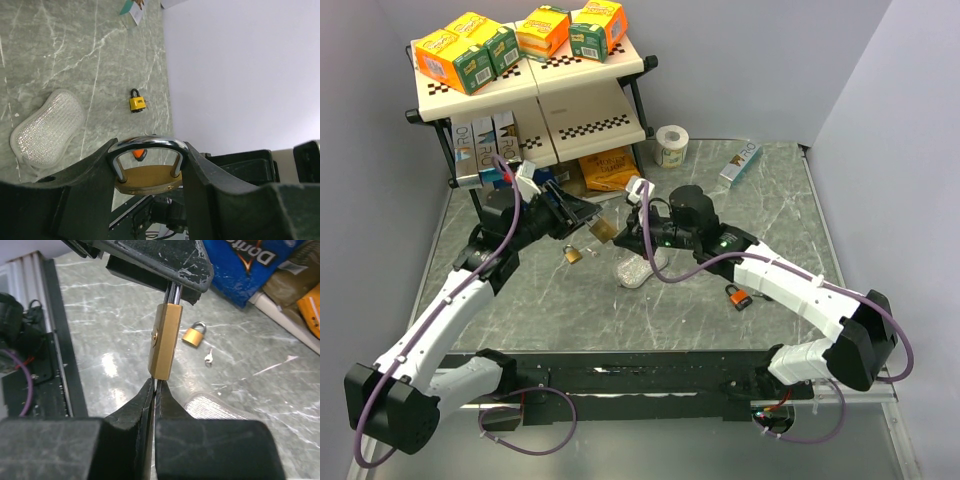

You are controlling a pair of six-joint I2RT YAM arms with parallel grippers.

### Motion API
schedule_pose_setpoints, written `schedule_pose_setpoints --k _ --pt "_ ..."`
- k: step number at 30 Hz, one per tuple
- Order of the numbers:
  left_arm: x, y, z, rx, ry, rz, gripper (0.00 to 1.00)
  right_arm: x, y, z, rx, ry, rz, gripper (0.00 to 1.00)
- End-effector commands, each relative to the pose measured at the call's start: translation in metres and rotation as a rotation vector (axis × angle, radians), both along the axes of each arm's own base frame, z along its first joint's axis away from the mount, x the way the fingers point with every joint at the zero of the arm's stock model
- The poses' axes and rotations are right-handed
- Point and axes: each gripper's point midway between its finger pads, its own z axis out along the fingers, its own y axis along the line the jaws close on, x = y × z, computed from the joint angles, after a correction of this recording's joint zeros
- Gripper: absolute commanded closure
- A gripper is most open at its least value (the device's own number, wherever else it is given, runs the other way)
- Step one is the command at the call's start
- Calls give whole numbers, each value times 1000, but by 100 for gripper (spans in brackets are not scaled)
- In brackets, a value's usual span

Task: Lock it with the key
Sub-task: Lock the lock, then place the lock at the center of the board, then place the key at the center of the board.

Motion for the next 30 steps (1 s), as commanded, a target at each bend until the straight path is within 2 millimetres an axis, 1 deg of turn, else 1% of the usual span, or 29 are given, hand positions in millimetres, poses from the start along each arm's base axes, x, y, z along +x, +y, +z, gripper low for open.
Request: schedule_pose_setpoints --k 1,3,7,9,10,11,12,13,14,15,17,21,23,25,26,27,29,30 --pt "17 9 37 -62 -69 82 99 -1 10 21 5 -104 -1 100" --pt "23 14 39 -56 -75 113 99 -1 9 17 -5 -103 -12 100" --pt "40 31 50 -47 -103 196 99 -7 9 13 -3 -82 -11 100" --pt "45 38 56 -47 -119 227 99 -9 9 11 5 -58 -15 100" --pt "49 41 56 -45 -118 242 99 -11 8 10 6 -46 -17 100" --pt "51 43 59 -48 -129 249 99 -15 9 5 11 -11 -5 100" --pt "52 44 64 -54 -144 254 99 -17 9 5 18 4 -4 100" --pt "56 47 63 -52 -144 266 99 -19 9 3 24 24 1 100" --pt "56 48 65 -53 -147 272 99 -24 9 -1 30 58 20 100" --pt "59 51 73 -65 -178 281 99 -27 10 -2 44 107 25 100" --pt "61 54 77 -67 -198 293 99 -32 8 -5 73 179 42 100" --pt "63 60 90 -60 -252 309 99 -32 5 -8 111 273 52 100" --pt "62 60 92 -49 -266 301 99 -29 2 -9 119 302 41 100" --pt "58 61 90 -2 -276 287 99 -26 0 -8 124 307 33 100" --pt "56 61 85 20 -275 277 99 -25 0 -8 123 309 29 100" --pt "49 59 83 70 -305 238 99 -23 0 -8 123 308 22 100" --pt "39 56 56 162 -247 176 99 -22 0 -14 111 311 17 100" --pt "31 53 44 239 -262 108 99 -21 1 -17 101 315 20 100"
